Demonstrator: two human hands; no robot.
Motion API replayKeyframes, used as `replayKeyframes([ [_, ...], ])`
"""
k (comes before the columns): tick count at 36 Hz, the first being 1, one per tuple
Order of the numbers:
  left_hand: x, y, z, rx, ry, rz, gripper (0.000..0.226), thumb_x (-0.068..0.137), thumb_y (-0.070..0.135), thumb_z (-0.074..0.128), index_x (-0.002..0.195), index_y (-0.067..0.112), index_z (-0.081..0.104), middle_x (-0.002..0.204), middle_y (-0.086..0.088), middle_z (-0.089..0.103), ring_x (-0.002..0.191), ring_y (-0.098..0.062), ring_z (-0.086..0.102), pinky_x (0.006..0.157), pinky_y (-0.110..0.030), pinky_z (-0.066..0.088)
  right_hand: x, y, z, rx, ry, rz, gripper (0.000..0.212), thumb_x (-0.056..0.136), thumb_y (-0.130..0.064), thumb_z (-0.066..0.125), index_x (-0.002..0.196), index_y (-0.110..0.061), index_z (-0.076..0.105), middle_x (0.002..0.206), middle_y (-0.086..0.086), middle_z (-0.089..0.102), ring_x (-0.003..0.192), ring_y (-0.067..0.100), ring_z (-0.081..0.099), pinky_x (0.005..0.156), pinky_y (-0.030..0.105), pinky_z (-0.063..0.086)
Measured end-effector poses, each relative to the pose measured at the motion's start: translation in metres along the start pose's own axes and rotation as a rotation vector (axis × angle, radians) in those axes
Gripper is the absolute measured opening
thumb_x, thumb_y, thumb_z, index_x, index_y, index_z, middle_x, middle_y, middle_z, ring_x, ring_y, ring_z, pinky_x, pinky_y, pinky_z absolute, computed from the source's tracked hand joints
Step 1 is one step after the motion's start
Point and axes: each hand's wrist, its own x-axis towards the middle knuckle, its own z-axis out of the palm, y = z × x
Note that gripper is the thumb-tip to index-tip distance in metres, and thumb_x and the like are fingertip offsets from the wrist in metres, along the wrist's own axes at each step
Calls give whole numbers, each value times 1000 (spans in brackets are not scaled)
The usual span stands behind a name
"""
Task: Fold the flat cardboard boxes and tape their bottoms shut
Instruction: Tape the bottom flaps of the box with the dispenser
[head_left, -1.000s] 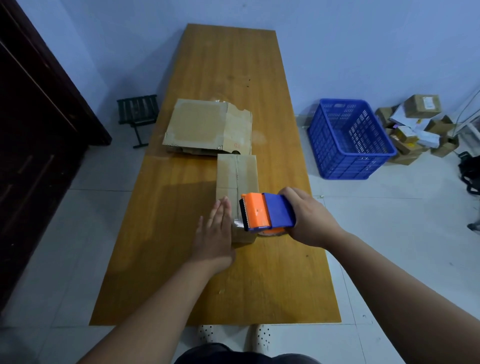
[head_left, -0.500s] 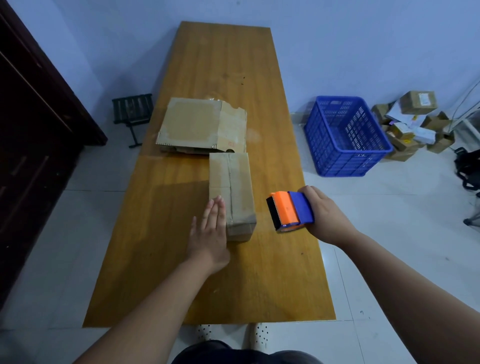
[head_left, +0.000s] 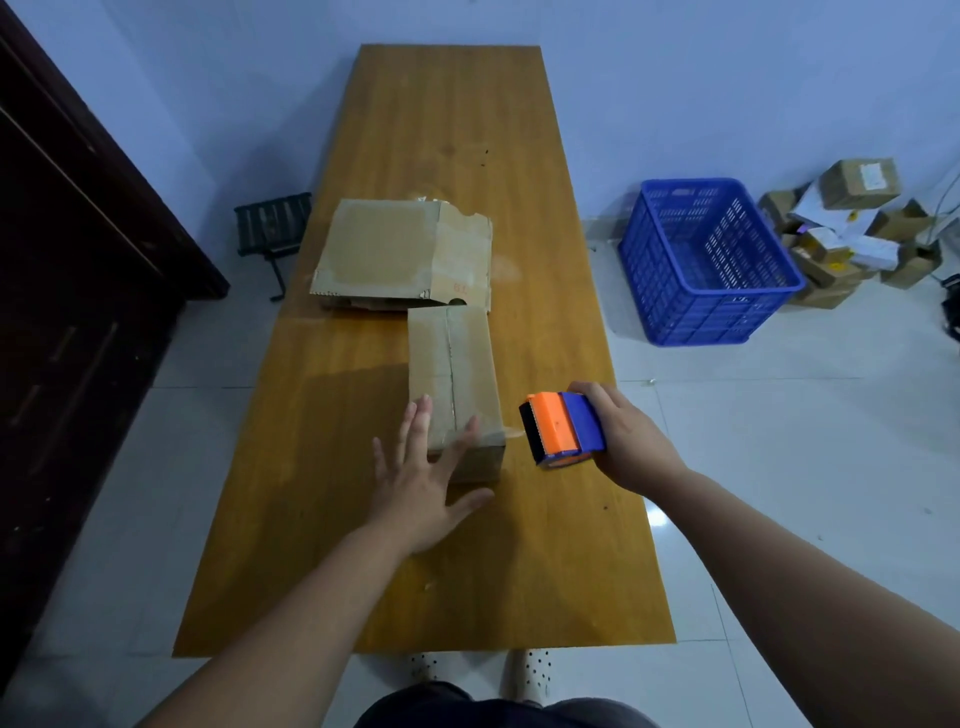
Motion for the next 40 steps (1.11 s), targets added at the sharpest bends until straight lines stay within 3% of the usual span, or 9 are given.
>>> replayKeyframes([
  [3,1,6,-7,17,49,-6,64,70,82,-3,132,67,-14,152,-6,-30,138,-27,-30,104,-52,-18,1,3,0,-7,1,-13,63,84,-17,70,137,-22,37,118,-1,50,95,10,50,77,24,44],
  [5,4,12,-15,24,110,-15,76,69,77,-11,136,61,20,157,-9,-5,144,-30,-11,103,-52,-19,2,3,1,-13,-1,-21,59,85,-17,70,134,-21,38,119,0,50,95,10,51,78,25,45],
  [8,21,26,-25,-19,233,107,71,85,69,2,106,35,61,157,-9,13,145,-30,-2,109,-51,-14,2,6,2,-30,-10,-36,53,85,-15,69,129,-19,41,118,1,51,95,13,53,79,28,48],
  [10,37,32,-31,-39,206,173,53,93,56,15,98,24,56,157,-4,16,145,-25,2,116,-45,-4,2,7,1,-37,-15,-53,51,84,-15,69,127,-18,42,117,1,51,94,12,53,80,28,47],
  [12,52,33,-34,-30,105,217,34,98,41,30,118,19,48,153,-2,28,143,-21,20,117,-37,7,1,10,0,-47,-23,-60,51,83,-15,70,126,-17,42,117,0,50,94,10,51,80,25,45],
  [17,69,34,-46,35,58,286,32,100,37,34,128,23,42,131,3,44,120,-18,39,102,-33,28,-2,21,-4,-13,-30,-23,52,83,-19,72,125,-17,42,113,-1,51,89,13,55,75,26,46],
  [22,75,22,-45,148,-29,311,40,101,41,24,141,40,28,146,6,19,136,-23,18,114,-44,8,-1,22,-6,13,-32,-35,46,82,-24,73,116,-15,44,104,-4,51,82,15,56,70,34,50],
  [28,79,5,-34,218,-42,286,61,81,63,-18,140,55,-7,149,13,-31,140,-18,-27,114,-50,-15,0,17,-13,-35,-122,-22,55,80,-35,74,120,-18,41,101,-8,49,85,11,53,69,21,44],
  [40,84,3,-32,104,-10,267,68,79,66,-10,143,52,8,145,24,-22,141,-7,-20,110,-41,-18,20,11,-33,-130,-146,-112,40,84,-18,68,115,-14,43,97,-3,52,80,17,56,68,33,50],
])
